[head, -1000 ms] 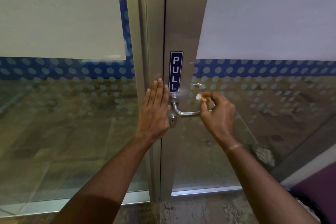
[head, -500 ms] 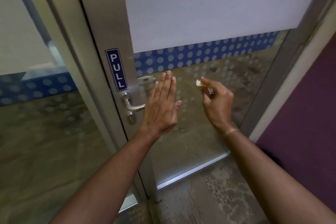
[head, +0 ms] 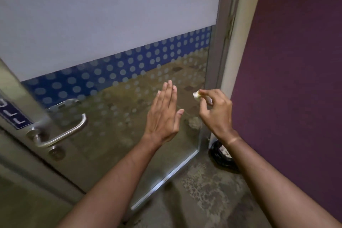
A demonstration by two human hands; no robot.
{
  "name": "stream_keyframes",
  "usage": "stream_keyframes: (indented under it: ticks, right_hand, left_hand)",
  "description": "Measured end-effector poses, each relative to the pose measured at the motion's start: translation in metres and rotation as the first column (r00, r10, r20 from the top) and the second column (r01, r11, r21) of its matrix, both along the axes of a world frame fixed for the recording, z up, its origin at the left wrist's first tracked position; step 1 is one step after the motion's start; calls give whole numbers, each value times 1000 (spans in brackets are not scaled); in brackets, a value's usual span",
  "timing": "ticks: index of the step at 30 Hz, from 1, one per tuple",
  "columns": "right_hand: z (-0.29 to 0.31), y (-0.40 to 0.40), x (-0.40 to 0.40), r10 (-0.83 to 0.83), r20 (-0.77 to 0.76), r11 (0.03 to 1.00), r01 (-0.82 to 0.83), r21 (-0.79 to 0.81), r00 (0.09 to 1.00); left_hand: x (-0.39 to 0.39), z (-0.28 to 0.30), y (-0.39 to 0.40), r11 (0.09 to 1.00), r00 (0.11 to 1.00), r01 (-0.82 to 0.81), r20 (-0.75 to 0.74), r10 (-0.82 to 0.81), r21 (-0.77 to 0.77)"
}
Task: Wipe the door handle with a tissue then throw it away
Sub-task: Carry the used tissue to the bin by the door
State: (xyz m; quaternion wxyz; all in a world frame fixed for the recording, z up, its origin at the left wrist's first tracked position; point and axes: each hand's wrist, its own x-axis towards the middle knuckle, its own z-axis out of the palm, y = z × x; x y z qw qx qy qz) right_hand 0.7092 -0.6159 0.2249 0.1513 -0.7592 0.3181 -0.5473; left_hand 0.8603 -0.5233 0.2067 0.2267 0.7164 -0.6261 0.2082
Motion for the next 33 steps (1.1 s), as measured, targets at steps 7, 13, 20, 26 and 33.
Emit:
stream_keyframes:
  ticks: [7,13,20,26,33]
  right_hand:
    - [-17,-75,-71,-53,-44,998,54,13,998]
    - [-32,-115,-113,-145,-118,989,148,23,982]
    - [-65,-177,-138,-213,-209,970,232,75,955]
    - [-97,-235,-137,-282,-274,945,316,88,920]
    - [-129,-279,-131,-275,-306,931,332,153,912]
  left_hand:
    - [-60,-11,-83,997,997,72,-17,-71,36]
    - [-93,-24,-138,988,990,141,-32,-139,67]
    - [-111,-52,-214,967,975,222,-55,-216,123]
    - [-107,-87,-284,951,965,257,-90,-245,170]
    - [-103,-120,-336,929,955,291,-132,-266,230]
